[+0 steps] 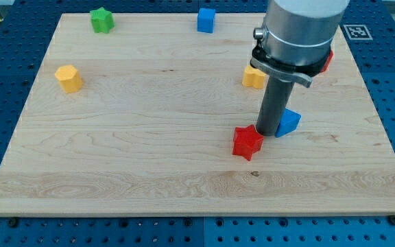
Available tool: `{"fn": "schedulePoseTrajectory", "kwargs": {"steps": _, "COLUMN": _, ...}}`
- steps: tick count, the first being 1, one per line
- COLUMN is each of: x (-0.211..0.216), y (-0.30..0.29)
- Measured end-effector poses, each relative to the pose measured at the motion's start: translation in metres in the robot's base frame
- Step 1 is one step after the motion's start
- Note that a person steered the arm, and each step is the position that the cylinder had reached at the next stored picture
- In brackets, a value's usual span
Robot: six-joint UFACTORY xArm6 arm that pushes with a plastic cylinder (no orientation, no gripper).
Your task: Place the blue triangle vertically below the red circle
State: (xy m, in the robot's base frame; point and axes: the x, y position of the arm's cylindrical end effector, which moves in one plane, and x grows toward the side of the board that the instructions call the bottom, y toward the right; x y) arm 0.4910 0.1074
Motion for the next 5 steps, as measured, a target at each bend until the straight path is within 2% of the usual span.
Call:
{"fn": "schedulePoseTrajectory", "kwargs": {"steps": 3, "x": -0.017, "y": 0.081}}
{"fn": "schedulePoseTrajectory", "kwargs": {"steps": 4, "x": -0.006, "y": 0.08}}
{"fn": "schedulePoseTrajectory", "kwargs": {"steps": 5, "x": 0.024, "y": 0.068}}
